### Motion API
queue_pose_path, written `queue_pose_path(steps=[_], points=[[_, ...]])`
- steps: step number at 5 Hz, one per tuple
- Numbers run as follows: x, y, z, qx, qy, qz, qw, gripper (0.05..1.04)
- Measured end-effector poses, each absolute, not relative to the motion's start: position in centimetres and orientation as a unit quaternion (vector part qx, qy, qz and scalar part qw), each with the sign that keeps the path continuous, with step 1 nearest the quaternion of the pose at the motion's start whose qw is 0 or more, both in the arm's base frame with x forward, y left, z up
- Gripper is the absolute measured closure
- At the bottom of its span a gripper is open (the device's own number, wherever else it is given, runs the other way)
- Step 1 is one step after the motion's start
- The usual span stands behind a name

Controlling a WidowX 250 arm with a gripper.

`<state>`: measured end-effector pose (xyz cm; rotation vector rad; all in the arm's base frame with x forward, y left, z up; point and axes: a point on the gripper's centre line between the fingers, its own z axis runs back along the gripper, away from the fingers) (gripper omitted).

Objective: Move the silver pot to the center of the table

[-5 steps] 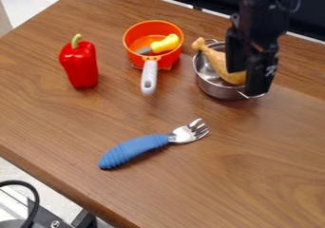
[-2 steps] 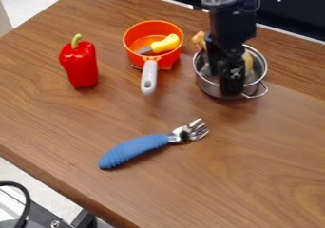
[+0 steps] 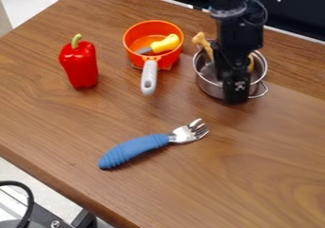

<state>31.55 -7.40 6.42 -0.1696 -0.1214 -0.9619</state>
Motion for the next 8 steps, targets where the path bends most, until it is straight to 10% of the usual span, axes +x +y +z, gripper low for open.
queue_pose_path(steps=[3,4,8], points=[[31.5,-8.2,5.3,-0.056,-0.074,-0.460,0.883,0.872],[31.7,-8.4,5.4,-0.049,-0.078,-0.455,0.886,0.990],[31.3,-10.9,7.0,-0.064,-0.084,-0.439,0.892,1.009]])
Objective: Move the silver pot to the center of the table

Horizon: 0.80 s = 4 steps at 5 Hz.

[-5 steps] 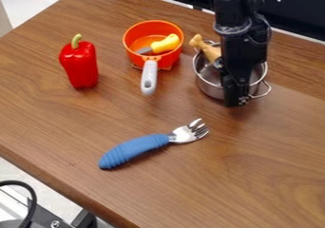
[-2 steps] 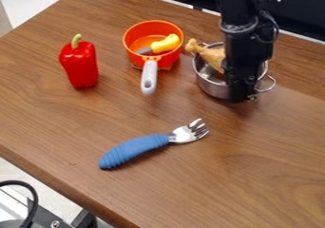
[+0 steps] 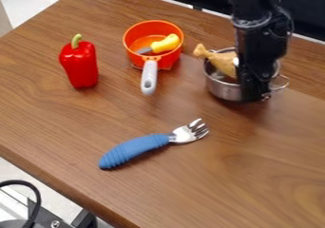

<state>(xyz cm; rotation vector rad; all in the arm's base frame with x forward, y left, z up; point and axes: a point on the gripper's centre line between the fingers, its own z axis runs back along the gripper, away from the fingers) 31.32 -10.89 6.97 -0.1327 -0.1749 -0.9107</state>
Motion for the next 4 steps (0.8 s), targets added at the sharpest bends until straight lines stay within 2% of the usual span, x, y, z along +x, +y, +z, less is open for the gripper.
queue_pose_path(steps=[1,2,4], points=[[31.4,-11.7,7.4,-0.052,-0.101,-0.442,0.890,1.022],[30.3,-12.1,8.2,-0.045,-0.114,-0.449,0.885,1.028],[26.5,-11.6,8.5,-0.049,-0.109,-0.475,0.872,1.028]])
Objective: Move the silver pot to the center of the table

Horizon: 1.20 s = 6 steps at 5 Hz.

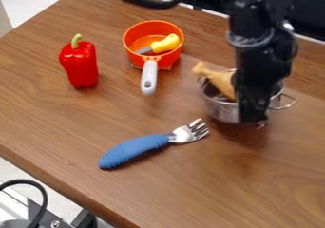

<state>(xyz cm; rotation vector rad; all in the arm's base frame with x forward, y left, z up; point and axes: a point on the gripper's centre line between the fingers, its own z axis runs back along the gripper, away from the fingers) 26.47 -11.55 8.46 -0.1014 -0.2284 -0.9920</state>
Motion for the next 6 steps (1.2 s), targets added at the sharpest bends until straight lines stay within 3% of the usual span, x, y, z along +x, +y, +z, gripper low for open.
queue_pose_path(steps=[1,3,4,6], points=[[23.3,-11.1,8.2,-0.062,-0.091,-0.514,0.850,1.028],[18.1,-11.1,7.8,-0.081,-0.096,-0.602,0.789,1.028],[17.6,-11.3,7.4,-0.076,-0.099,-0.612,0.781,1.028],[20.1,-11.3,6.1,-0.041,-0.111,-0.585,0.802,1.028]])
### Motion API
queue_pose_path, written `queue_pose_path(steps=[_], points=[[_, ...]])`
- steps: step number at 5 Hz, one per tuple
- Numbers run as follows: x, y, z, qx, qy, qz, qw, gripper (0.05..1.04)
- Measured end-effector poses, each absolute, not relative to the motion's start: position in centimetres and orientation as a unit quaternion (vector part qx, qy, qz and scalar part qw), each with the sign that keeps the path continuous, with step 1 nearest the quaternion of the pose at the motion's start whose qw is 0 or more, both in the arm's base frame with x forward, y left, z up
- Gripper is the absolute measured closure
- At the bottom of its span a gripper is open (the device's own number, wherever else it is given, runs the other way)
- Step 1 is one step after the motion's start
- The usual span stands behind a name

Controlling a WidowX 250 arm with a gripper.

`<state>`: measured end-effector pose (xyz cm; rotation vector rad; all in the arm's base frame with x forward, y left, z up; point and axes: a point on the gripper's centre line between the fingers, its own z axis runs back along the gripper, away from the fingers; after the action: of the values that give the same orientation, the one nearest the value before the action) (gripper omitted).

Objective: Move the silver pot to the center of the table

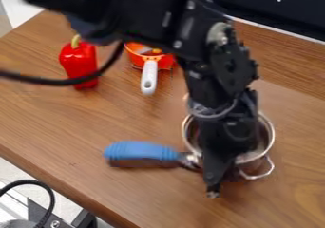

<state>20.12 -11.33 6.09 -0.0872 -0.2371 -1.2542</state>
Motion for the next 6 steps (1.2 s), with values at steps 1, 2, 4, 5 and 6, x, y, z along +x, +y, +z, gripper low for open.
queue_pose_path(steps=[1,2,4,5,6], points=[[20.7,-11.0,6.3,-0.041,-0.115,-0.575,0.809,1.028],[21.0,-10.4,7.3,-0.061,-0.117,-0.560,0.818,1.028],[22.6,-9.4,8.3,-0.067,-0.131,-0.532,0.834,1.028],[23.2,-9.1,8.1,-0.067,-0.132,-0.523,0.840,1.028],[24.7,-8.3,8.5,-0.067,-0.137,-0.506,0.849,1.028]])
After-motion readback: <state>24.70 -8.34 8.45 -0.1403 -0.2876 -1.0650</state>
